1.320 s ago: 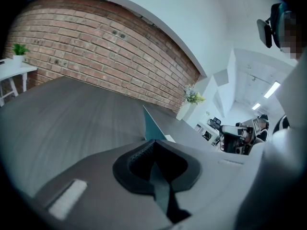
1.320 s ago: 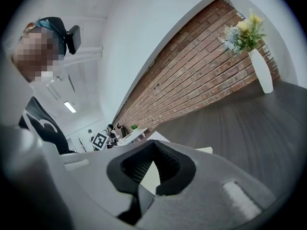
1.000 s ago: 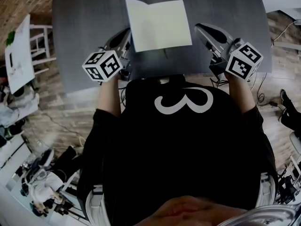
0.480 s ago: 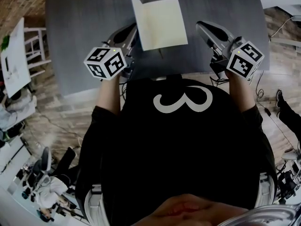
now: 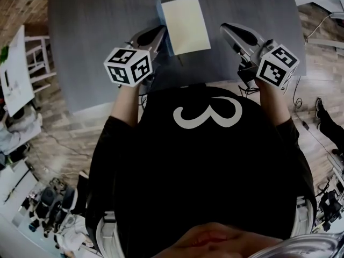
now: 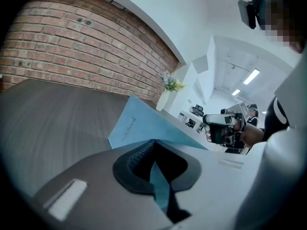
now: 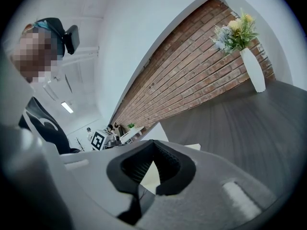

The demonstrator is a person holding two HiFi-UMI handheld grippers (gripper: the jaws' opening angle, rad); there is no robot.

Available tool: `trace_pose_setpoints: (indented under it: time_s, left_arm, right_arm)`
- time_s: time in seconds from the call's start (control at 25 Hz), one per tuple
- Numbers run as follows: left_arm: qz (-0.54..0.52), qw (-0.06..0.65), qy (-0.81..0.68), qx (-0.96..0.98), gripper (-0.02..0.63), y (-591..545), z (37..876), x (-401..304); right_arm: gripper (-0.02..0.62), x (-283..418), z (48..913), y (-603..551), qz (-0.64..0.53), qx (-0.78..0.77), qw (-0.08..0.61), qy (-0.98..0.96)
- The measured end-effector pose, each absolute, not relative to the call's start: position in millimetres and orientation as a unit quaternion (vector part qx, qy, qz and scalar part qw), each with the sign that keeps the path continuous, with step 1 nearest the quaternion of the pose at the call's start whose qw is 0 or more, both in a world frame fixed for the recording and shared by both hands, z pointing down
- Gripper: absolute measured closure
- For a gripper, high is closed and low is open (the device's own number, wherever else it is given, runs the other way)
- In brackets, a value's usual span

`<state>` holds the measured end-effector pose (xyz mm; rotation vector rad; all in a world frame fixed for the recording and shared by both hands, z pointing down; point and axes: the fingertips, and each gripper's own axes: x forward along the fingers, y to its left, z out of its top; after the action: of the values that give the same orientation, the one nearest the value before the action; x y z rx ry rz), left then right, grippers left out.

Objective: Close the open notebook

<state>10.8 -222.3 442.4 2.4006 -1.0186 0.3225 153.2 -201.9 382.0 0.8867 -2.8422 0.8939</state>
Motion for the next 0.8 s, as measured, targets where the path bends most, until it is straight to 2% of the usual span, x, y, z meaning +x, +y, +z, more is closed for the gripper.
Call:
trace_pose_setpoints:
  time_s: [0.8]
  left_arm:
    - [0.231,0.244,-0.337,0.880,0.594,-233,504,48]
  right_arm:
    - [0.594,167,404,-202,0.306,0.308,0.035,-0.900]
